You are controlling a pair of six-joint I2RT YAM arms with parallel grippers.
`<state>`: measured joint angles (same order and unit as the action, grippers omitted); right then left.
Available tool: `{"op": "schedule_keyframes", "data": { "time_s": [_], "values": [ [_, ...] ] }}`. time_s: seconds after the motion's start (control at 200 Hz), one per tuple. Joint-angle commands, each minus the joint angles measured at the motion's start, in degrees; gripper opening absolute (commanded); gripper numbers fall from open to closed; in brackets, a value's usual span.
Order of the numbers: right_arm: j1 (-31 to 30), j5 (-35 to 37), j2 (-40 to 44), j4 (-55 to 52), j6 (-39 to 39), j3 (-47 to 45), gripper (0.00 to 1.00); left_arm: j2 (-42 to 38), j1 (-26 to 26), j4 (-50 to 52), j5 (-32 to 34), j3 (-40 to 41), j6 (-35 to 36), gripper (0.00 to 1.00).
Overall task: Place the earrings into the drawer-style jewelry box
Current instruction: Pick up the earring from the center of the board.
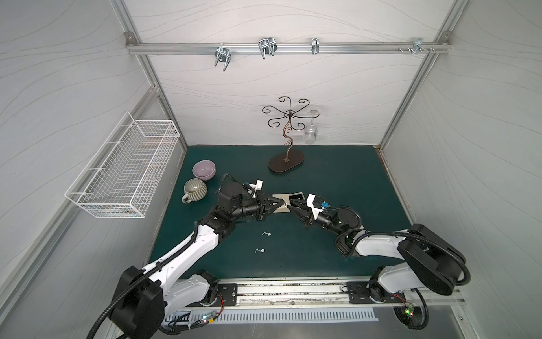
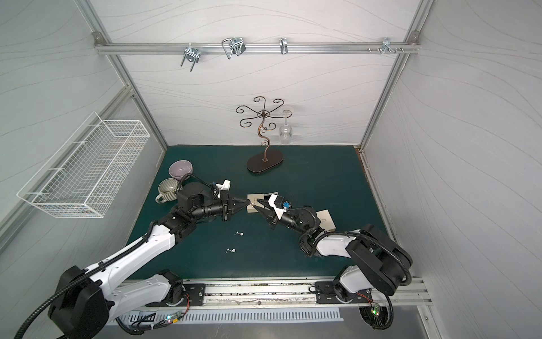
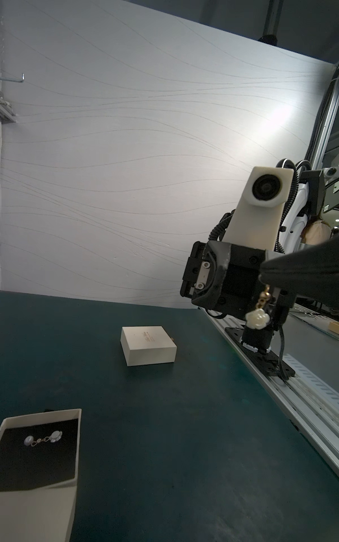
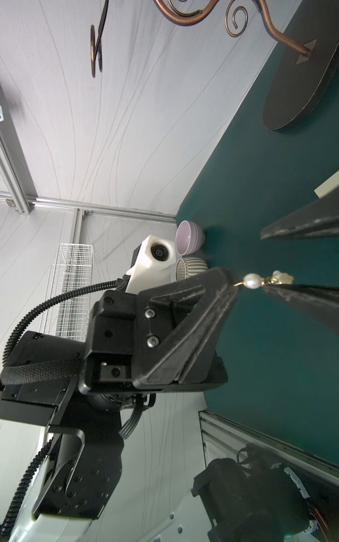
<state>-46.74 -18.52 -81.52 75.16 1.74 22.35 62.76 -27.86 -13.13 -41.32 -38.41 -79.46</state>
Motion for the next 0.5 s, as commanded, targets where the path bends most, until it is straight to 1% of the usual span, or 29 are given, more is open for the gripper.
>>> {"op": "schedule_keyframes", "data": {
  "time_s": [0.0, 0.495],
  "values": [
    [0.3, -1.2, 0.4, 4.1, 0.0, 0.7, 0.28, -1.1, 0.2, -3.1, -0.1, 0.0, -1.8, 0.0],
    [0.3, -2.7, -0.2, 4.1, -1.4, 2.0, 0.28, -1.9, 0.1, -3.1, 0.1, 0.2, -2.0, 0.0]
  ]
}}
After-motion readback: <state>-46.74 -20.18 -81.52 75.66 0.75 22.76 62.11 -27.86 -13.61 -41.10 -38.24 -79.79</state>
